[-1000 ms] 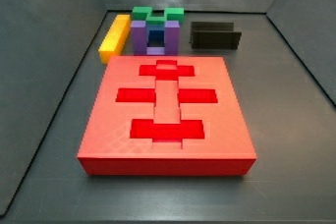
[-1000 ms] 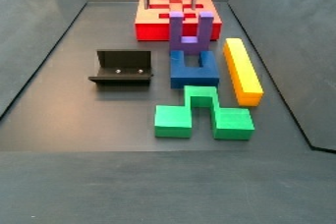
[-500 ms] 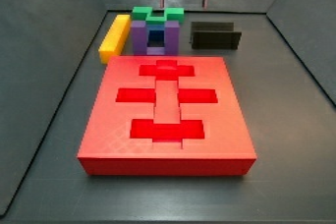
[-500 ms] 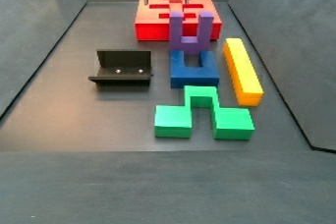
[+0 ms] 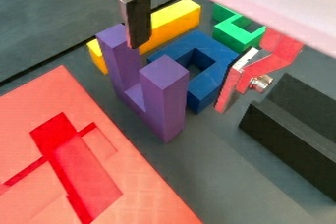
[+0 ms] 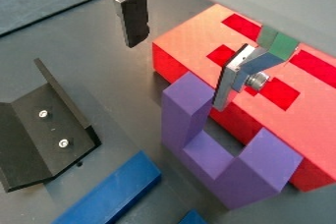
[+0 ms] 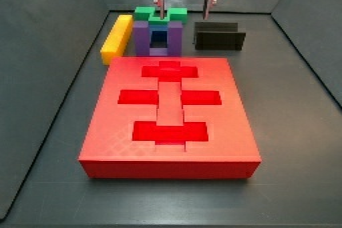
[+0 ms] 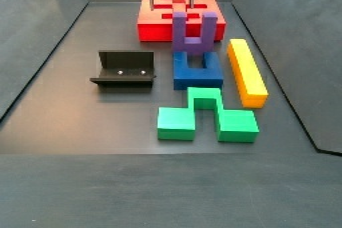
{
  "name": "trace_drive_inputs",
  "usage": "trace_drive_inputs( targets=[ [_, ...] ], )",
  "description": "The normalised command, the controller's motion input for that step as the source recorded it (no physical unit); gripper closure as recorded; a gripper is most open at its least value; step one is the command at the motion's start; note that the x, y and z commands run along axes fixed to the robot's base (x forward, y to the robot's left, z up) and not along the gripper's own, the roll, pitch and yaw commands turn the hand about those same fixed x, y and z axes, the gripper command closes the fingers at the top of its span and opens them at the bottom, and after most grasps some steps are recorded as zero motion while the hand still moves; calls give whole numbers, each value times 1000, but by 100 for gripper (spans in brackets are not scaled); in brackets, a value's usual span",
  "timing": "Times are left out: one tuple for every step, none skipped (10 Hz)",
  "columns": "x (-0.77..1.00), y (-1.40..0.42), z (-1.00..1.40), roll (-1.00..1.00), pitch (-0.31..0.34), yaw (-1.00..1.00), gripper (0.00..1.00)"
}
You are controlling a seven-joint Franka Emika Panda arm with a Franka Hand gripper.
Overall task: Pick up the purple object. Move up. Move to above the board. Insert the purple object.
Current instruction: Pick up the purple object.
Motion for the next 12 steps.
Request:
trace_drive_inputs(
  targets=[
    [11, 0, -117, 0, 11, -226, 0],
    [49, 0, -120, 17, 4, -254, 0],
    [29, 0, -137, 7, 0, -240, 0],
    [0, 0, -206, 0, 0, -103, 0],
    [0, 0, -291, 0, 0, -9, 0],
    [66, 0, -320, 0, 0, 0, 0],
    [57, 0, -309, 0, 0, 0, 0],
    [43, 0, -331, 0, 0, 0, 0],
    [29, 0, -349, 4, 0, 0, 0],
    [0, 0, -329, 7, 0, 0, 0],
    [0, 0, -283, 47, 0, 0, 0],
    [0, -26, 0, 7, 0, 0, 0]
  ],
)
